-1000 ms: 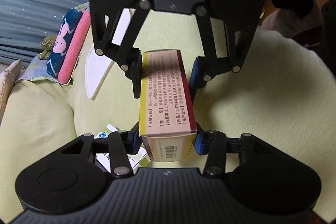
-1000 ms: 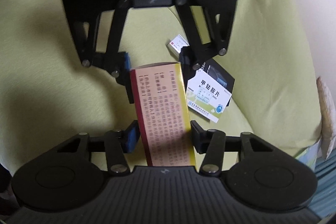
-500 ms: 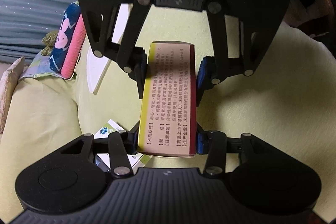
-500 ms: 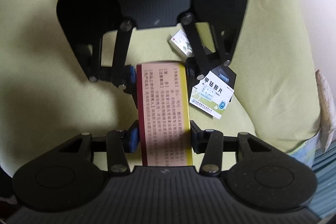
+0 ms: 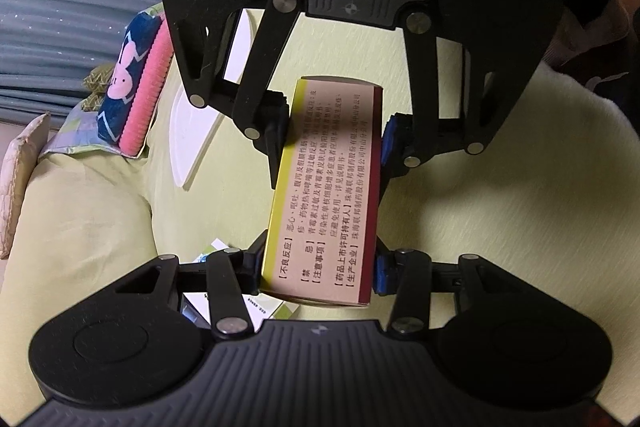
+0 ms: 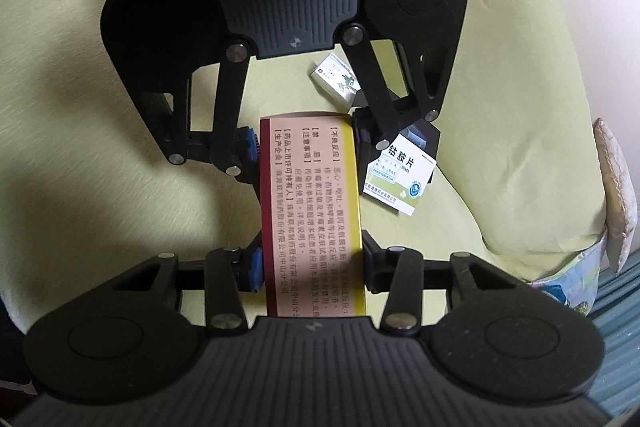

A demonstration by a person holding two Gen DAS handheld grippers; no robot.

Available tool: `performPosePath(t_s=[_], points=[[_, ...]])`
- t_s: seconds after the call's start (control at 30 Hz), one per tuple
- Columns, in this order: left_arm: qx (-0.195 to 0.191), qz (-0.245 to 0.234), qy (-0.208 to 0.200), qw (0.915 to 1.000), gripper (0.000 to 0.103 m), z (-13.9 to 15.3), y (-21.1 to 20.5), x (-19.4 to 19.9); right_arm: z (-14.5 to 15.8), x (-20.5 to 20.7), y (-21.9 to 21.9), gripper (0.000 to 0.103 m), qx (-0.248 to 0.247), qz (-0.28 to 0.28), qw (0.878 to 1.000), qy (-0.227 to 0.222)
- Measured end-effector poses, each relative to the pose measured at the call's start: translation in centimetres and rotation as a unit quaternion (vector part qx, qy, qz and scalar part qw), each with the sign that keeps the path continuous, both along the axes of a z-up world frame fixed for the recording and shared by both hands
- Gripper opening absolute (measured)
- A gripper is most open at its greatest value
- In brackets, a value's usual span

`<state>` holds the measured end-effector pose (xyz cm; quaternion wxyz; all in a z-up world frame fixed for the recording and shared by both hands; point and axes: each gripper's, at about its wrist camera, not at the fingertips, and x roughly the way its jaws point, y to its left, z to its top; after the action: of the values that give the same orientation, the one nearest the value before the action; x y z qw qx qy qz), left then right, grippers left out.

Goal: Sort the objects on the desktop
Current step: 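Hold the tan box with the left gripper while the right gripper grasps it too, then carry the tan box with both grippers over to the white bin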

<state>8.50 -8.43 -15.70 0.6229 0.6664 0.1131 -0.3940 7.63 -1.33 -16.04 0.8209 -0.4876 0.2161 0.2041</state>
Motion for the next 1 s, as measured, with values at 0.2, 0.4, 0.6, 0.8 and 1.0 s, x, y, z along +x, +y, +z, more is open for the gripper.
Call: performPosePath(t_s=[0.2, 0.4, 0.6, 0.8, 1.0], points=[[0.004, -0.019, -0.009, 0.9998, 0.051, 0.4, -1.6, -0.8, 0.2, -1.6, -1.7, 0.039, 0.002, -0.016, 1.0, -0.014], [0.012, -0.055, -0.018, 0.9983, 0.051, 0.6, -4.4, -2.3, 0.3, -3.8, -3.9, 0.039, 0.0, -0.048, 0.998, -0.028], [0.009, -0.091, -0.036, 0.9951, 0.051, 1.3, -8.2, -3.5, 2.0, -5.3, -5.5, 0.039, -0.008, -0.084, 0.995, -0.05], [-0.002, -0.134, -0.049, 0.9898, 0.051, 1.8, -12.9, -4.5, 3.5, -7.7, -10.3, 0.039, -0.027, -0.126, 0.99, -0.058], [-0.017, -0.183, -0.054, 0.9815, 0.051, 2.2, -18.3, -4.7, 3.6, -10.0, -14.9, 0.039, -0.045, -0.175, 0.982, -0.06]])
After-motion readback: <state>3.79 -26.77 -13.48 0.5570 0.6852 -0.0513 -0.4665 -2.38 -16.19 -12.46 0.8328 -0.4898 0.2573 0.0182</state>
